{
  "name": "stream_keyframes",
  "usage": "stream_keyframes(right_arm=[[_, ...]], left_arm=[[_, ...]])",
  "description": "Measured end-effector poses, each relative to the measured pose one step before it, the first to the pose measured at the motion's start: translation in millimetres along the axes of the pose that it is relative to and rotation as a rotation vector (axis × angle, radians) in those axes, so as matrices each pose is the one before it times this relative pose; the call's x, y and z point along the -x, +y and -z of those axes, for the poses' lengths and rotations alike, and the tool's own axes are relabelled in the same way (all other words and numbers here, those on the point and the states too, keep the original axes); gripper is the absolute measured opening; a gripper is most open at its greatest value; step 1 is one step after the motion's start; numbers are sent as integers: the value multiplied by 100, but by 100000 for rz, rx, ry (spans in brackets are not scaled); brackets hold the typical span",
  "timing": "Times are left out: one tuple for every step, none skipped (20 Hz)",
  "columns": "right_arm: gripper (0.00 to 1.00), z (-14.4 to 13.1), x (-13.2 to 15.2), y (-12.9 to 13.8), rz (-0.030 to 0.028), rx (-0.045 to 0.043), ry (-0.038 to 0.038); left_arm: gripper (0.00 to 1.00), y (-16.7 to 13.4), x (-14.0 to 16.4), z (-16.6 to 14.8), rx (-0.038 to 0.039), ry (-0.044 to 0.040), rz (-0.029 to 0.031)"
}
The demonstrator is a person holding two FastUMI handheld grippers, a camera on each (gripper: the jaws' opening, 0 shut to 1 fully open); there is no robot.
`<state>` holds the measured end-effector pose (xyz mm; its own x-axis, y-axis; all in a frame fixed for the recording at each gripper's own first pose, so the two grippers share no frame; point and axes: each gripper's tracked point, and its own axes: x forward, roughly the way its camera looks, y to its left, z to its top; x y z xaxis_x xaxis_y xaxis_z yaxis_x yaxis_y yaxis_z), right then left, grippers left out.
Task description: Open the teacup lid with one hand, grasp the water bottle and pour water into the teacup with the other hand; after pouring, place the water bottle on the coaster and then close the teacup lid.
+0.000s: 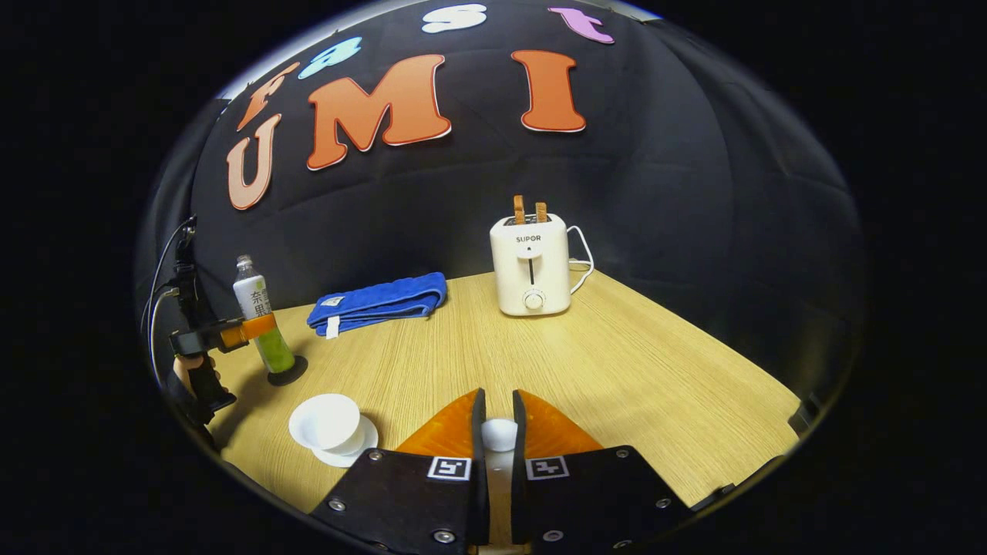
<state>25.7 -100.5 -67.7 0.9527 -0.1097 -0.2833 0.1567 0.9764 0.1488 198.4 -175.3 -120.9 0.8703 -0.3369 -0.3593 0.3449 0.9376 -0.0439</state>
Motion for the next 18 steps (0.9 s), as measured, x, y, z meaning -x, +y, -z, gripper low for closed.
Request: stream_keyframes(right_arm=[[11, -10, 20, 156, -94, 48, 101], [11, 0, 38, 98, -224, 164, 124], [11, 72, -61, 128, -339, 3, 279], [11, 11, -37, 141, -335, 106, 126], [12, 7, -1, 22, -54, 227, 40], [12, 10, 23, 69, -141, 128, 52], [11, -9, 31, 2, -37, -55, 24], [12, -46, 69, -26, 38, -68, -23], [11, -40, 57, 2, 79, -121, -81], [12, -10, -55, -25, 136, -107, -63], [12, -1, 3, -64, 18, -110, 27], [12, -34, 27, -13, -39, -156, -41], [12, 83, 17, 15, -27, 15, 93], [12, 45, 11, -2, -34, 100, 21], [11, -31, 106, -45, 9, -12, 33], [11, -69, 42, -32, -11, -36, -22], [12, 32, -11, -64, 77, -65, -45], [12, -33, 14, -44, 167, -82, -105]], left_arm=[[65, 67, -1, 274, -103, 365, -226], [66, -28, -24, -16, 135, -241, -146], [65, 8, 1, -49, -40, -80, -125], [65, 134, -15, 33, -240, 114, -142], [66, 16, 71, 68, 19, 70, -139], [67, 1, 40, -46, 446, -152, -280], [68, -2, 46, 117, 126, 276, 11], [70, 43, 21, 55, 297, 86, 39], [70, 101, 78, -60, 459, -275, -79], [72, -15, 35, 0, 352, -199, 63], [72, 25, -23, 53, 144, -134, -198], [72, 64, -63, 177, -340, 915, -100], [74, 41, -18, 137, -317, 570, -420], [74, -58, -102, 80, -45, 345, 147], [72, -85, -81, 53, 144, 210, 159], [72, -15, -49, 64, -62, 175, 59], [72, 37, -29, 202, -275, 526, -224], [73, -9, -21, 165, -261, 467, -256]])
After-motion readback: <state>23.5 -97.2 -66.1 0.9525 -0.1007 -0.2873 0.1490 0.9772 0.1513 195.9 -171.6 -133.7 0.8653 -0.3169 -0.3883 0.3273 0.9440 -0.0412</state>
